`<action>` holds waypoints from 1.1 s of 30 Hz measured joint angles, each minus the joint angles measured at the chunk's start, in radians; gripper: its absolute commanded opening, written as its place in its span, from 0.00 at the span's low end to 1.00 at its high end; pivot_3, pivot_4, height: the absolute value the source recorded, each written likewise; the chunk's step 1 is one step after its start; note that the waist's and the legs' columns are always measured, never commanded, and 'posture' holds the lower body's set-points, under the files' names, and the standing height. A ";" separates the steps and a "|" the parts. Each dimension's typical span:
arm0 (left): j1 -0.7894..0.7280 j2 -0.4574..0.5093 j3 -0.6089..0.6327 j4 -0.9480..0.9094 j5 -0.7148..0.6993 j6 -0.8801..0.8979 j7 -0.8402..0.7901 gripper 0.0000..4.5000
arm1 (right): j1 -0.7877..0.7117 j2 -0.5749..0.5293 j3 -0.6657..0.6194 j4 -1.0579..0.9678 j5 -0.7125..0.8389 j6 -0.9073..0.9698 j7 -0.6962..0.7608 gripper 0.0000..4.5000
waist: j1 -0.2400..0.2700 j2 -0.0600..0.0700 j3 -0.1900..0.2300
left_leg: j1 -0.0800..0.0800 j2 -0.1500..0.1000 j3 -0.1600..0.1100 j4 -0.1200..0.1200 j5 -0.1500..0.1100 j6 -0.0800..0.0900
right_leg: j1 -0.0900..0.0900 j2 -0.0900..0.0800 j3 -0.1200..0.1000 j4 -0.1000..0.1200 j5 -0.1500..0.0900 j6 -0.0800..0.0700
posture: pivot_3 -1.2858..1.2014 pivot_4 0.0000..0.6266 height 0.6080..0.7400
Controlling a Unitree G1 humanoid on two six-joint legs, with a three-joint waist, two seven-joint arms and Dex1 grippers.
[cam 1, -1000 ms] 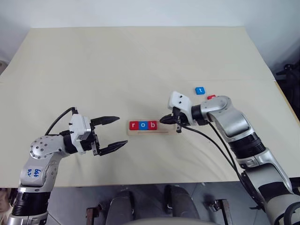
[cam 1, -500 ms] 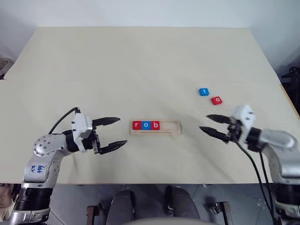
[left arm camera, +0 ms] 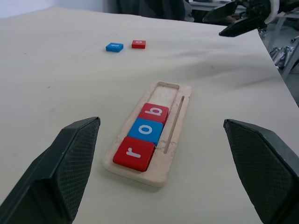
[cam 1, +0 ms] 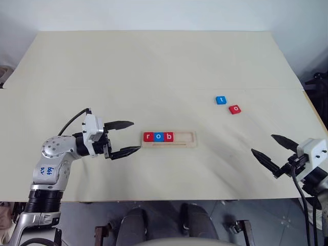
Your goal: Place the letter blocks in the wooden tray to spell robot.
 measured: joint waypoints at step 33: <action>0.082 -0.026 0.010 -0.106 0.006 -0.002 0.091 1.00 | -0.907 0.021 0.441 0.547 -0.225 0.566 -0.321 0.99 | -0.023 0.000 0.000 | -0.003 0.000 0.004 0.000 0.000 0.000 | -0.004 -0.001 0.002 0.003 0.001 0.002 | 0.52 0.24 1.00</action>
